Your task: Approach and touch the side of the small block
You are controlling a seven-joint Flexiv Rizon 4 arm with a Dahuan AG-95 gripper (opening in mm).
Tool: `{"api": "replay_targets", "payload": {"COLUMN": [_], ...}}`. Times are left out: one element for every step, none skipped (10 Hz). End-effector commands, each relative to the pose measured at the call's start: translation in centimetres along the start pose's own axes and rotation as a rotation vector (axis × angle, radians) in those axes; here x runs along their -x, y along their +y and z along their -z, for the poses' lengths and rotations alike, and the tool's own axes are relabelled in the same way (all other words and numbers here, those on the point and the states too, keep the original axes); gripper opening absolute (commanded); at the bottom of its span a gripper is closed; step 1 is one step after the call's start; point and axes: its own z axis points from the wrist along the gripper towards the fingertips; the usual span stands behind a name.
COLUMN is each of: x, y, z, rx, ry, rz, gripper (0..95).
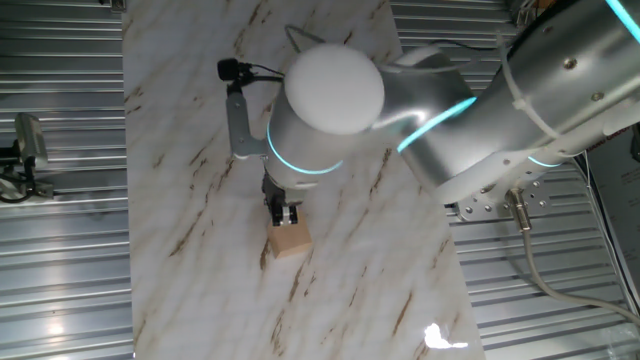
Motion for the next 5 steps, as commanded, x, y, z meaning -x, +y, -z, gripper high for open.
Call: {"api": "replay_targets", "payload": {"x": [1.0, 1.5, 1.9, 2.3, 2.8], "y": [-1.1, -1.3, -1.3, -1.3, -1.1], "z": [2.3, 3.4, 4.1, 4.7, 5.4], "rx": [0.045, 0.047, 0.046, 0.049, 0.055], "ry": [0.056, 0.075, 0.081, 0.082, 0.087], "rz": [0.012, 0.011, 0.013, 0.01, -0.011], "gripper": [0.0, 0.0, 0.0, 0.0, 0.0]}}
